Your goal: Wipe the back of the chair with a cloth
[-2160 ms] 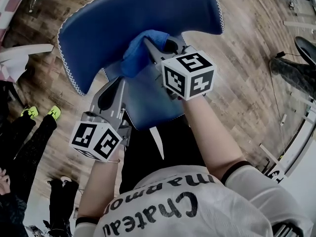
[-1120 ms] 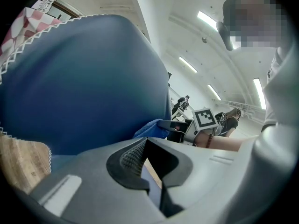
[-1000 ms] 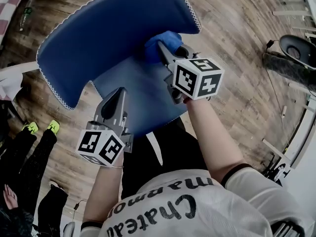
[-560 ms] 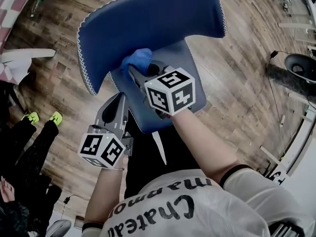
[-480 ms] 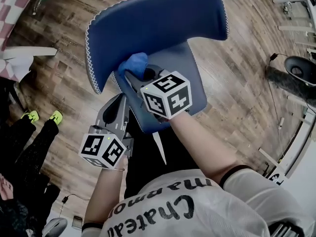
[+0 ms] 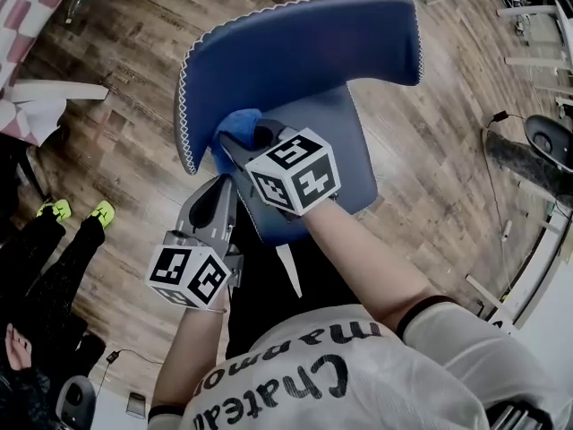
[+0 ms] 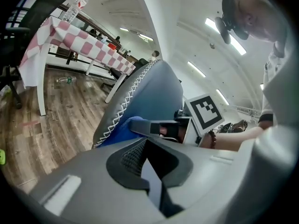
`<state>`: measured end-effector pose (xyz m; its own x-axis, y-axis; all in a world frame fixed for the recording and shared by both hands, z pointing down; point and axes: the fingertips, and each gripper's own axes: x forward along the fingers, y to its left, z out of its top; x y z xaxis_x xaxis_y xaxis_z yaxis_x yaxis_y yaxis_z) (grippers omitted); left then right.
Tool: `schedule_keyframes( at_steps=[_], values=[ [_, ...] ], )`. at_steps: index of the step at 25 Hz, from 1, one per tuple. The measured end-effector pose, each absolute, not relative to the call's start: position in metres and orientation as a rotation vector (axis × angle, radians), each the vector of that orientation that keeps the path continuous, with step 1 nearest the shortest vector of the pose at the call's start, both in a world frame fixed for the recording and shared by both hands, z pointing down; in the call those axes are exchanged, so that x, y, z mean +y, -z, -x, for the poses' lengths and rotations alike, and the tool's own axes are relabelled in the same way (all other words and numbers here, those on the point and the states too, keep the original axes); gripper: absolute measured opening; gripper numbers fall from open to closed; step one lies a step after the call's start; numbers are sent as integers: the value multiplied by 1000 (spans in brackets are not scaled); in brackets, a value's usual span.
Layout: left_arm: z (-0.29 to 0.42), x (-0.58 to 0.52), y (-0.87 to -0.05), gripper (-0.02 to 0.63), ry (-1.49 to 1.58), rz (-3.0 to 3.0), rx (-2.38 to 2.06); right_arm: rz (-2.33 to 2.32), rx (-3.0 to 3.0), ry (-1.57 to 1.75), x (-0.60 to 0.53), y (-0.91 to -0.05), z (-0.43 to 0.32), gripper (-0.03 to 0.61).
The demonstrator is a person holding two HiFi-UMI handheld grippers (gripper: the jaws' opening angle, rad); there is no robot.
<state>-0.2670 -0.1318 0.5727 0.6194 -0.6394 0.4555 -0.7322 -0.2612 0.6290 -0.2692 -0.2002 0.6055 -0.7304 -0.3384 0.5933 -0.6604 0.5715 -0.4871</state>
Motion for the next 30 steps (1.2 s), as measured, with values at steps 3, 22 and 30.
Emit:
schedule_keyframes(
  at_steps=[3, 22, 30],
  values=[
    [255, -137, -572, -8, -140, -1986, -1069, -859, -2351, -1014, -214, -608, 248, 48],
    [146, -174, -582, -8, -143, -1993, -991, -1123, -2254, -1013, -278, -616, 85, 49],
    [97, -176, -576, -8, -172, -2035, -904, -1253, -2210, -982, -282, -610, 14, 49]
  ],
)
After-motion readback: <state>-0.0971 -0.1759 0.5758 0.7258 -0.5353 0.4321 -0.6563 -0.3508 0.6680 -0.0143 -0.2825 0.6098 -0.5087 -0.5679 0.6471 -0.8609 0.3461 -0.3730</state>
